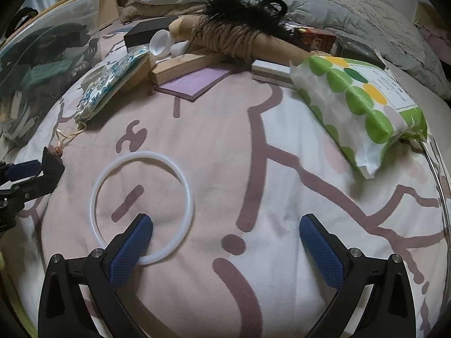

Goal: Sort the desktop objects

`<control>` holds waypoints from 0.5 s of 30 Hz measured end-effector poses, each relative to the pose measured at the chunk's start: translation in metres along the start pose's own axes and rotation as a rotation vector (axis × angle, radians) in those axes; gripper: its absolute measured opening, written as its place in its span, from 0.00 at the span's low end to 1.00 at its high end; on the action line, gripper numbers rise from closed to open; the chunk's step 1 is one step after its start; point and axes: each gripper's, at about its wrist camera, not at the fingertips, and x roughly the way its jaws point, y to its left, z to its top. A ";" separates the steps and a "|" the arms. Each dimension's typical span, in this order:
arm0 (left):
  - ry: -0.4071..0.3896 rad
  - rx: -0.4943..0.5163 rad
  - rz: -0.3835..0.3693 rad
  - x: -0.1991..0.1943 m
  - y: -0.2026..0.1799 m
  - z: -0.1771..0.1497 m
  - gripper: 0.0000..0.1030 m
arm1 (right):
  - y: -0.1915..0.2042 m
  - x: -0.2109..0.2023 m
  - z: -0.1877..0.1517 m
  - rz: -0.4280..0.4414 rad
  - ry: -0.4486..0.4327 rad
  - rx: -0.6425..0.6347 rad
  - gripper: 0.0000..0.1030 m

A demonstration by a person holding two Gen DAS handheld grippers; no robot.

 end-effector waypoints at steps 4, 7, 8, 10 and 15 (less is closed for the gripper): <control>0.017 -0.002 0.034 0.005 0.002 -0.001 0.75 | -0.014 -0.003 -0.001 -0.027 0.002 0.051 1.00; 0.014 0.006 0.059 0.008 0.002 -0.002 0.82 | -0.022 -0.004 -0.002 -0.042 0.006 0.080 1.00; 0.015 0.005 0.063 0.009 0.003 -0.003 0.83 | -0.023 -0.004 -0.003 -0.052 0.007 0.083 1.00; 0.016 -0.005 0.056 0.011 0.005 -0.004 0.86 | -0.023 -0.005 -0.003 -0.071 0.004 0.083 1.00; 0.023 -0.011 0.040 0.016 0.005 -0.004 0.97 | -0.027 -0.016 -0.003 -0.023 -0.045 0.104 1.00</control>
